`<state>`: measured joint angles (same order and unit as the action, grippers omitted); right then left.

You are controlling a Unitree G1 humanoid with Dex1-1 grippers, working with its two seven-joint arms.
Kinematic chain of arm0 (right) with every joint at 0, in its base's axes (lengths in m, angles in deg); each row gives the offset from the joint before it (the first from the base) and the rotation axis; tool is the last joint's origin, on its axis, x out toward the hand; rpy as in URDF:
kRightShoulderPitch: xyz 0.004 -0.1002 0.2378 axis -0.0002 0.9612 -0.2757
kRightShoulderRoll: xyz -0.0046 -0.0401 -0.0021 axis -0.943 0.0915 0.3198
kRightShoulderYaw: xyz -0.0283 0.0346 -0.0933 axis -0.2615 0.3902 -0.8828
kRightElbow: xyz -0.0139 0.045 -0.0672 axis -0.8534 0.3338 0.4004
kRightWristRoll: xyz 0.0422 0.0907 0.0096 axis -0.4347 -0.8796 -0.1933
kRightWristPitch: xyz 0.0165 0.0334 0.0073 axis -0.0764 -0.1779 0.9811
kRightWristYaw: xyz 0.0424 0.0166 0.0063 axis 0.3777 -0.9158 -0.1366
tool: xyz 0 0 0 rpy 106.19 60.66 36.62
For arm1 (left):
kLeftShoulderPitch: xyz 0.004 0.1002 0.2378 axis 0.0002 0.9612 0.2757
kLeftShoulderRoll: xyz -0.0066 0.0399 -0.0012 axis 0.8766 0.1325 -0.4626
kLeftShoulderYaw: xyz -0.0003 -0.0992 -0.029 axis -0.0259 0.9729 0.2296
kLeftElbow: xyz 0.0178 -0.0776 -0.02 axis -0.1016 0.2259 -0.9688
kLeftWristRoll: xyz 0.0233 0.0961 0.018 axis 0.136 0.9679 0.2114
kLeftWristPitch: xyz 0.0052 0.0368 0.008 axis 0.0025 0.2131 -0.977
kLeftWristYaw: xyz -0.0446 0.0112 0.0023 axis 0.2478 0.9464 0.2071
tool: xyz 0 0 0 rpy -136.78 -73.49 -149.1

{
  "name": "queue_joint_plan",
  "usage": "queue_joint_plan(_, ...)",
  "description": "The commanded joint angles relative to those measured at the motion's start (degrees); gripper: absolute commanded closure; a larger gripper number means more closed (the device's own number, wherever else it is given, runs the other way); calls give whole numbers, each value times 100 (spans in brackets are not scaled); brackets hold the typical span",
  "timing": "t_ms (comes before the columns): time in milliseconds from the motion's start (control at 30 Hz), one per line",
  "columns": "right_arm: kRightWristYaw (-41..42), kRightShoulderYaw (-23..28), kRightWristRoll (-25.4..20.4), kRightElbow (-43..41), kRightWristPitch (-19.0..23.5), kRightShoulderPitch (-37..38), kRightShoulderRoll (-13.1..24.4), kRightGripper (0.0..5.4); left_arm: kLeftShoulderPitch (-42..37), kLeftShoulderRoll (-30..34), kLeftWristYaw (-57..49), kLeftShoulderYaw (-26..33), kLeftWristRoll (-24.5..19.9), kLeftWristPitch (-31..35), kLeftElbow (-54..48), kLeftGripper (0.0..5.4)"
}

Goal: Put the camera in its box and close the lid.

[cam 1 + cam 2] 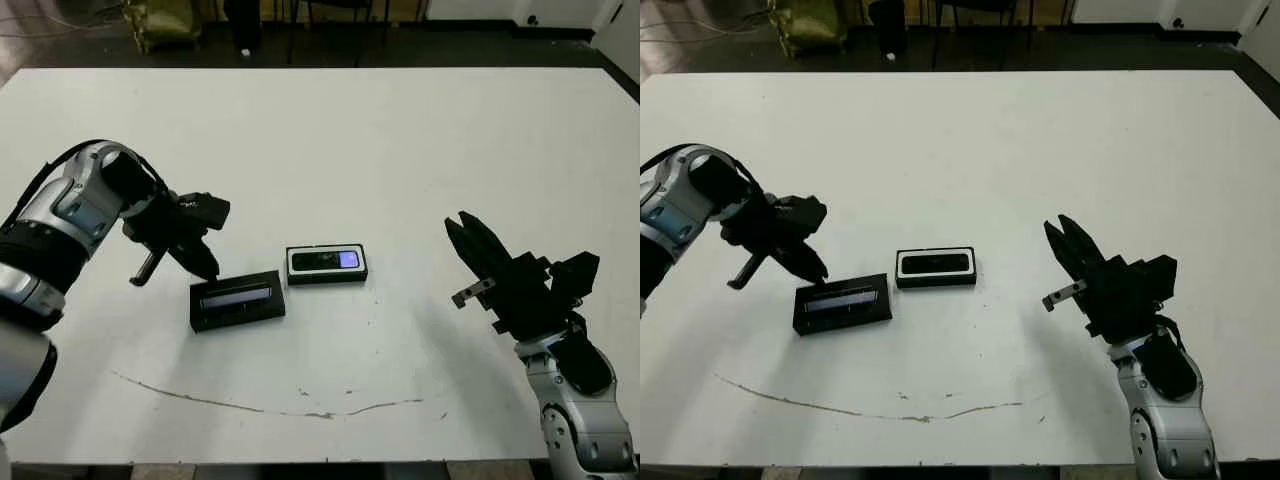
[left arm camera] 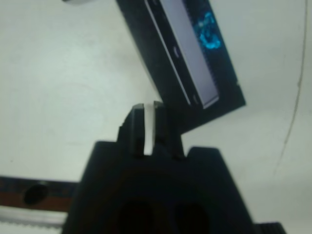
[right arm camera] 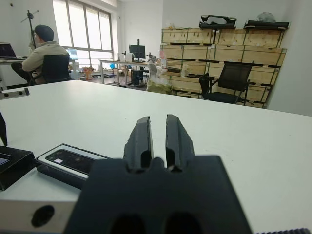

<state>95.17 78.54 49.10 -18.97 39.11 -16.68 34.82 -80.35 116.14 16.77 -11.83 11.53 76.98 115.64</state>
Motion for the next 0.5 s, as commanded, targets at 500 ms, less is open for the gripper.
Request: queue_joint_plan(500, -3, 49, -74, -52, 156, 78, 82, 539, 289, 577, 15, -648, -245, 46, -603, 540)
